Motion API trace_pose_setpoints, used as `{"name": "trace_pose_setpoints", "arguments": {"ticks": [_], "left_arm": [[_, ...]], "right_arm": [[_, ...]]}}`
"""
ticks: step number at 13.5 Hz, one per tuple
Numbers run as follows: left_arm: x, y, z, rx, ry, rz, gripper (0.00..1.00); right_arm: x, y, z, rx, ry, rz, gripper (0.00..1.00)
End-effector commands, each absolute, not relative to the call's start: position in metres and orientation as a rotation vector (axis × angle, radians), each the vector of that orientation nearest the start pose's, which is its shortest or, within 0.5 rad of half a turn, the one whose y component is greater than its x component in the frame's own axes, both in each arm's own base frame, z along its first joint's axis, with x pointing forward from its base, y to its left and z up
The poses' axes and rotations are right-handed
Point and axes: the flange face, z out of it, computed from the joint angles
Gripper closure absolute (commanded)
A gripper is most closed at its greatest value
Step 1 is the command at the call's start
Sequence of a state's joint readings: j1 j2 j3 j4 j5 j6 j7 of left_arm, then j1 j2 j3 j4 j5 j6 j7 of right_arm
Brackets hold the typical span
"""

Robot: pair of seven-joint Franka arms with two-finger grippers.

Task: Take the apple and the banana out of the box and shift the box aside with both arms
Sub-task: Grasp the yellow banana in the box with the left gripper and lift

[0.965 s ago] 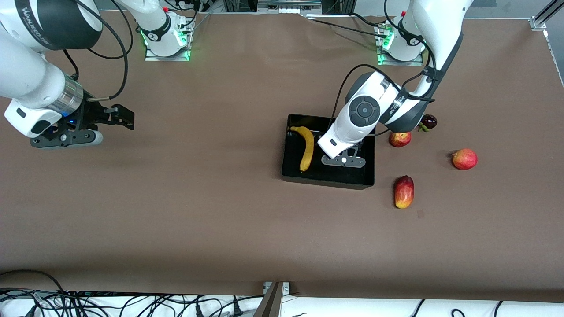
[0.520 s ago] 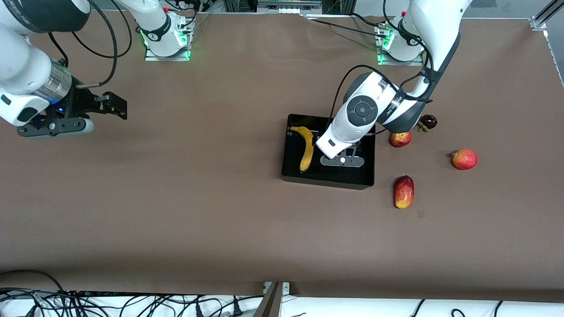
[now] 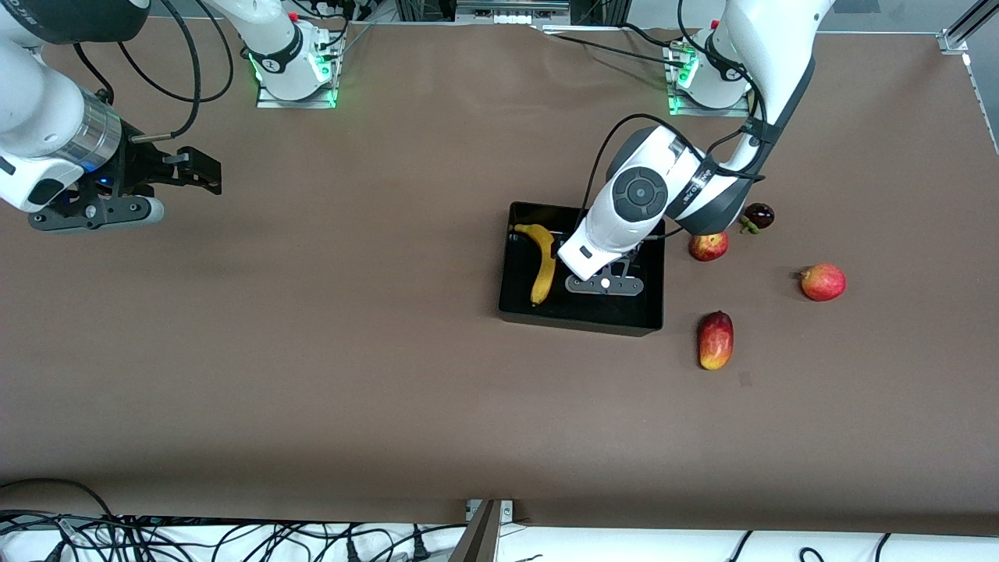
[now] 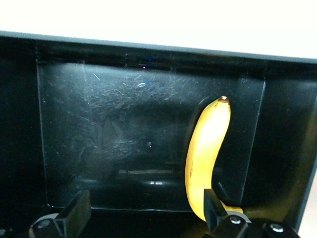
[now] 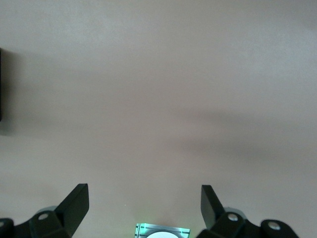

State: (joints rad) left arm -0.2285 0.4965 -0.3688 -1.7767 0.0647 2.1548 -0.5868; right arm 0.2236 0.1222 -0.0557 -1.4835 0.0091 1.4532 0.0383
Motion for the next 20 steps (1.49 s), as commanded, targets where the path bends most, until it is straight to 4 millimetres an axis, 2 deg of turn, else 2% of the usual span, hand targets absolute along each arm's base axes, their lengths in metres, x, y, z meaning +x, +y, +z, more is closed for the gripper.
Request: {"name": "trace_pose_setpoints", "arguments": {"ticks": [1, 3, 5, 7, 8, 9, 10, 12, 16, 18, 20], "left_arm": [[0.534, -0.367, 0.254, -3.181, 0.065, 0.231, 0.0], [0.539, -0.374, 0.214, -3.229, 0.061, 0.165, 0.0], [0.534, -0.387, 0.196, -3.247, 0.1, 0.107, 0.0], [0.528, -0.391, 0.171, -3.25, 0.109, 0.133, 0.0], [0.528, -0.391, 0.166, -3.26, 0.111, 0.112, 0.28], [0.527, -0.393, 0.166, -3.26, 0.119, 0.111, 0.77], [0.527, -0.394, 0.168, -3.261, 0.121, 0.106, 1.0], [0.525, -0.4, 0.18, -3.254, 0.151, 0.091, 1.0], [0.531, -0.389, 0.214, -3.204, 0.153, 0.112, 1.0], [0.542, -0.384, 0.245, -3.166, 0.136, 0.14, 1.0], [0.556, -0.37, 0.286, -3.113, 0.099, 0.193, 1.0]], "right_arm": [[0.568, 0.096, 0.593, -3.141, -0.194, 0.245, 0.0], [0.568, 0.097, 0.593, -3.139, -0.191, 0.243, 0.0], [0.569, 0.097, 0.594, -3.139, -0.191, 0.226, 0.0], [0.569, 0.097, 0.594, -3.139, -0.189, 0.224, 0.0], [0.569, 0.098, 0.595, -3.139, -0.189, 0.221, 0.0], [0.568, 0.098, 0.596, -3.141, -0.184, 0.219, 0.0], [0.568, 0.099, 0.597, -3.139, -0.186, 0.212, 0.0], [0.568, 0.1, 0.598, -3.136, -0.186, 0.2, 0.0], [0.568, 0.101, 0.599, -3.133, -0.184, 0.193, 0.0], [0.568, 0.101, 0.598, -3.132, -0.184, 0.196, 0.0], [0.567, 0.102, 0.594, -3.13, -0.189, 0.217, 0.0]]}}
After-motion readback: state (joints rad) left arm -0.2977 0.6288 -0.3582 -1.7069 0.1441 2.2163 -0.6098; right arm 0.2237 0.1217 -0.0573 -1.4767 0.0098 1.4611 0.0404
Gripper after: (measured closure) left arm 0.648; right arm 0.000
